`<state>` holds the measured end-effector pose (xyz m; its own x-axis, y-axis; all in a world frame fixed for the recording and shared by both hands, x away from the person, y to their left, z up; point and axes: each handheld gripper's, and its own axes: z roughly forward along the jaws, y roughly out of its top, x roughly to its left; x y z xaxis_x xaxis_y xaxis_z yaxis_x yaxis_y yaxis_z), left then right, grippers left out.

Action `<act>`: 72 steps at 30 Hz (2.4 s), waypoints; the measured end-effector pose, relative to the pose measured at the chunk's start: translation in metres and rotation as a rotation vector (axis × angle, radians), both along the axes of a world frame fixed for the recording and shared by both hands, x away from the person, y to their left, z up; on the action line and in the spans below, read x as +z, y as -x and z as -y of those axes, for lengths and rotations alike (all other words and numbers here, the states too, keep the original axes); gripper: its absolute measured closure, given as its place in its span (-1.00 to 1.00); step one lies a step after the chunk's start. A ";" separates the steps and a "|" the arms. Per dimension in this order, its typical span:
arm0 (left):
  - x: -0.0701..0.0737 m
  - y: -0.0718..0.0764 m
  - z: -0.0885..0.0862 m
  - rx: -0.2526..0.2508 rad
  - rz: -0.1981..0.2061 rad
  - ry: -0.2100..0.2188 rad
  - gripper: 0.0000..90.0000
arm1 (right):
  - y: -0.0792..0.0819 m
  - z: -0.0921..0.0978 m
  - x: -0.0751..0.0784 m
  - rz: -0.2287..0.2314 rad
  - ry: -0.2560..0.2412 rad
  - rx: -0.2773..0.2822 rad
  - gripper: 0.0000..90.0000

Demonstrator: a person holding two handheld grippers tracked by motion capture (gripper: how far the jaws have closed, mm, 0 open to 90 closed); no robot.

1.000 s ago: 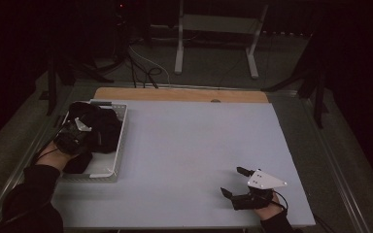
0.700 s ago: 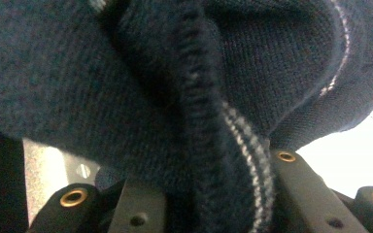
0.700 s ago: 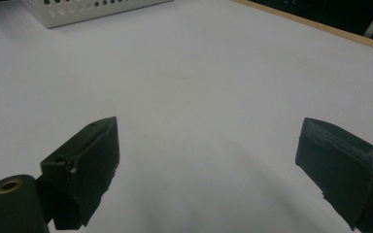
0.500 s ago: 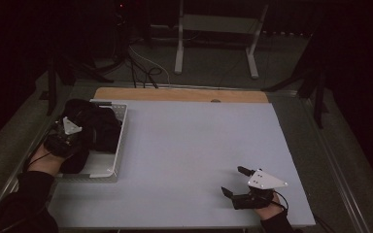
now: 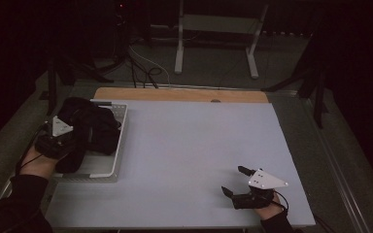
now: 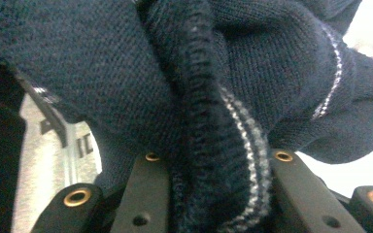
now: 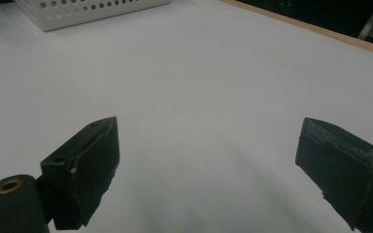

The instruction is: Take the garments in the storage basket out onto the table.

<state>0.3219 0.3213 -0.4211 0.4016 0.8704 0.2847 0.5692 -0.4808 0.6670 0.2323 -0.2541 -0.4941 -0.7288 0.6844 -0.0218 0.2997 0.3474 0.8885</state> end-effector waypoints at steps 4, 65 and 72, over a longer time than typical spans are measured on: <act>0.006 0.004 -0.002 -0.010 0.013 0.024 0.67 | 0.000 0.000 0.000 0.000 -0.001 -0.002 -0.80; 0.158 0.023 -0.008 -0.121 0.531 0.426 0.76 | 0.000 0.001 0.003 0.014 -0.028 -0.015 -0.80; 0.182 0.027 -0.012 -0.112 0.602 0.482 0.76 | 0.000 0.002 0.003 0.016 -0.029 -0.017 -0.80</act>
<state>0.2947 0.3332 -0.2391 0.3912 0.9166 0.0823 0.0081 -0.0928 0.9957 0.2318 -0.2559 -0.4915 -0.7168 0.6972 -0.0130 0.2913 0.3162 0.9029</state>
